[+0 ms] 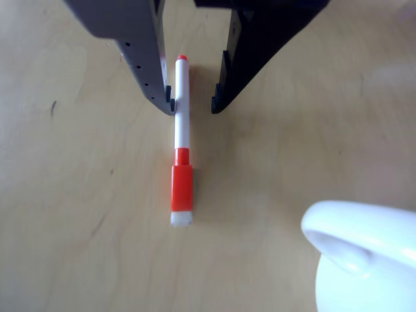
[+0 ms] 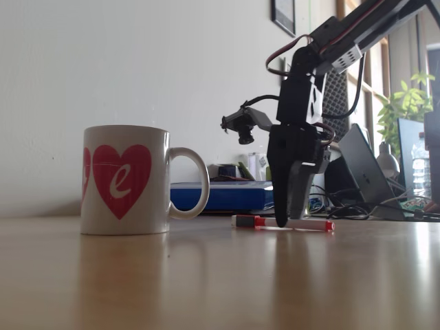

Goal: Grab the pen and place it in the cup.

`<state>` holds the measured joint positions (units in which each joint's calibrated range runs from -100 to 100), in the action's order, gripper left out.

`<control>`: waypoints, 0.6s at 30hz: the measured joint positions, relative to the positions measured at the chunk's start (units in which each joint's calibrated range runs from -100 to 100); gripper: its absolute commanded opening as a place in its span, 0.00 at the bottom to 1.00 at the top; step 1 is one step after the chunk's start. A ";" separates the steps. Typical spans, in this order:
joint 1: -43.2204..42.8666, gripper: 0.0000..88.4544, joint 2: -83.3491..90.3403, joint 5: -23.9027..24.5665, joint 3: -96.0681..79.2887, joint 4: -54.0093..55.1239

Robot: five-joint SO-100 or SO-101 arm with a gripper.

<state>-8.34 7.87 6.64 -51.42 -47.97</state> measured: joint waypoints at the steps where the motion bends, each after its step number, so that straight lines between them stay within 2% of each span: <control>1: 0.00 0.18 -0.59 0.00 0.62 -0.59; 14: 0.66 0.17 -3.71 0.00 4.17 -2.03; 18: 0.66 0.08 -3.71 0.00 4.17 -2.03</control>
<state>-7.68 4.17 6.64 -47.25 -50.00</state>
